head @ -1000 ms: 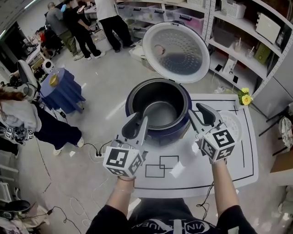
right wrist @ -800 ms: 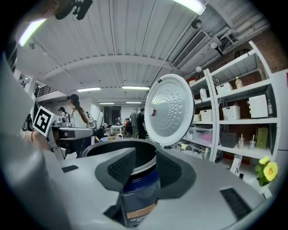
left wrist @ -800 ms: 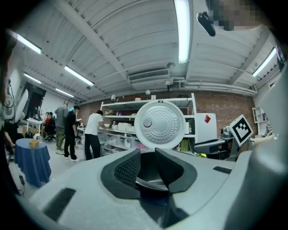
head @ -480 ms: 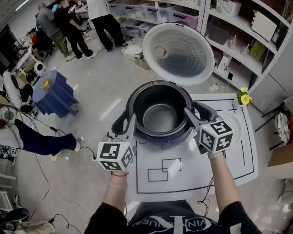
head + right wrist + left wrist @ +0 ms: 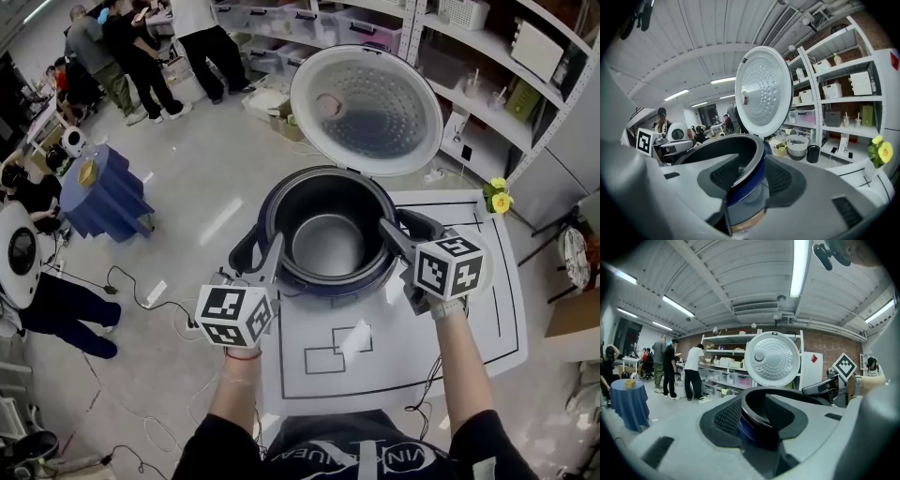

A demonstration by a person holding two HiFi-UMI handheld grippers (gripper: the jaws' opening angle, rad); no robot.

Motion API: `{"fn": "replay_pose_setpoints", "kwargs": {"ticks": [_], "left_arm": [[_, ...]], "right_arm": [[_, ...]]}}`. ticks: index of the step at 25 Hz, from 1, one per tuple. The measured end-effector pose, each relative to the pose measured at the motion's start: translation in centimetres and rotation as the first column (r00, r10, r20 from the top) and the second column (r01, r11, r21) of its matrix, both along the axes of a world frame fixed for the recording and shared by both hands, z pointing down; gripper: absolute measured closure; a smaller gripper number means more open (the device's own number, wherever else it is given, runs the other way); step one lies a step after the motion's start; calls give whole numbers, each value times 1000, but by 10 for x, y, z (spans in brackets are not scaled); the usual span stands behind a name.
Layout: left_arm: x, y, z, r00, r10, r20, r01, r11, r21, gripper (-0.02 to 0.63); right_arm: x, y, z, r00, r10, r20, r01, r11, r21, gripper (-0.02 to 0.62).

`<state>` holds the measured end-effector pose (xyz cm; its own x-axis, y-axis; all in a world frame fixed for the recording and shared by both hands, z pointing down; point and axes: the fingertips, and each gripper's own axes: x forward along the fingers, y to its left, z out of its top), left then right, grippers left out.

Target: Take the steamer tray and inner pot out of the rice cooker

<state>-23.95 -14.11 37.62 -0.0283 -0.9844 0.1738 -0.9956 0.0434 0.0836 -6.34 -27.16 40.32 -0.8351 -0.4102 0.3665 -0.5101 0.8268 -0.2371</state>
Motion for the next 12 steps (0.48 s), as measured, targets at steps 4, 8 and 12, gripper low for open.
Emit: {"fn": "replay_pose_setpoints", "kwargs": {"ticks": [4,8,12], "left_arm": [[-1,-3,10,1000,15,-17,-16,999,-40,460],[0,-11,17,999,24,-25,-26,996,-89,443],[-1,-12,19,998,18,-61,-24,994,-108,433]], "right_arm": [[-3,2,3,1000,-26,-17,27,999,20,426],[-8,2,4,998,-62,-32,63,997,37,456],[-8,2,1,999,-49,-4,49,999,-3,457]]}}
